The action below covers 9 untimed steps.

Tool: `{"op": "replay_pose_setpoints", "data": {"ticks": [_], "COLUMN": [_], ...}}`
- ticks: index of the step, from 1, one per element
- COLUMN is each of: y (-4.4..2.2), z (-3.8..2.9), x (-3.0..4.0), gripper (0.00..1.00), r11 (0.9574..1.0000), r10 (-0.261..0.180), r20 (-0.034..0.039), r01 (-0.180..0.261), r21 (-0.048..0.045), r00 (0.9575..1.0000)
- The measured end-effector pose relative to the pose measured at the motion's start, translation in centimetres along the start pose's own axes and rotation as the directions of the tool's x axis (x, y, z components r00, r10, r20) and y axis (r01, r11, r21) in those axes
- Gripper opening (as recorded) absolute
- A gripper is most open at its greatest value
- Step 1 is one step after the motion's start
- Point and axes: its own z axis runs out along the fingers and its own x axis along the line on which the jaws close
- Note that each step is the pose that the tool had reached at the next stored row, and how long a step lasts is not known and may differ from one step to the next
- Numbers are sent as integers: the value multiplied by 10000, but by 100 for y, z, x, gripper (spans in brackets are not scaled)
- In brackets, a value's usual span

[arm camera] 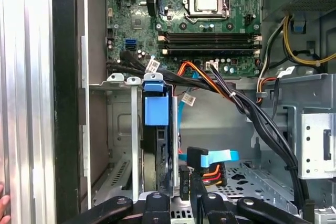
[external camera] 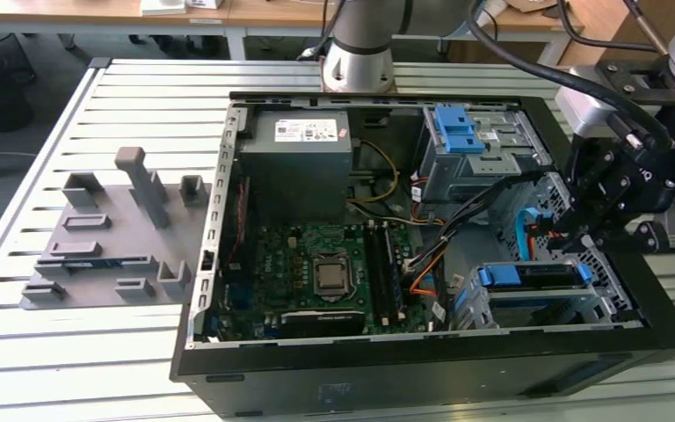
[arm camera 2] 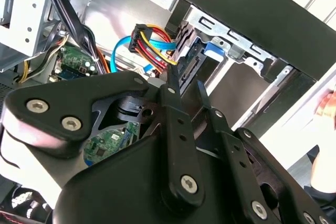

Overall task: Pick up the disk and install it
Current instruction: 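Insert the first disk wire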

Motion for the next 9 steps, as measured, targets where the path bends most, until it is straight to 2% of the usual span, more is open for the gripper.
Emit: {"op": "replay_pose_setpoints", "data": {"ticks": [9], "y": [9], "z": [58], "x": [2], "gripper": [30], "r11": [10000], "r10": [-51], "r20": [30], "r01": [50], "r21": [57], "r00": [10000]}}
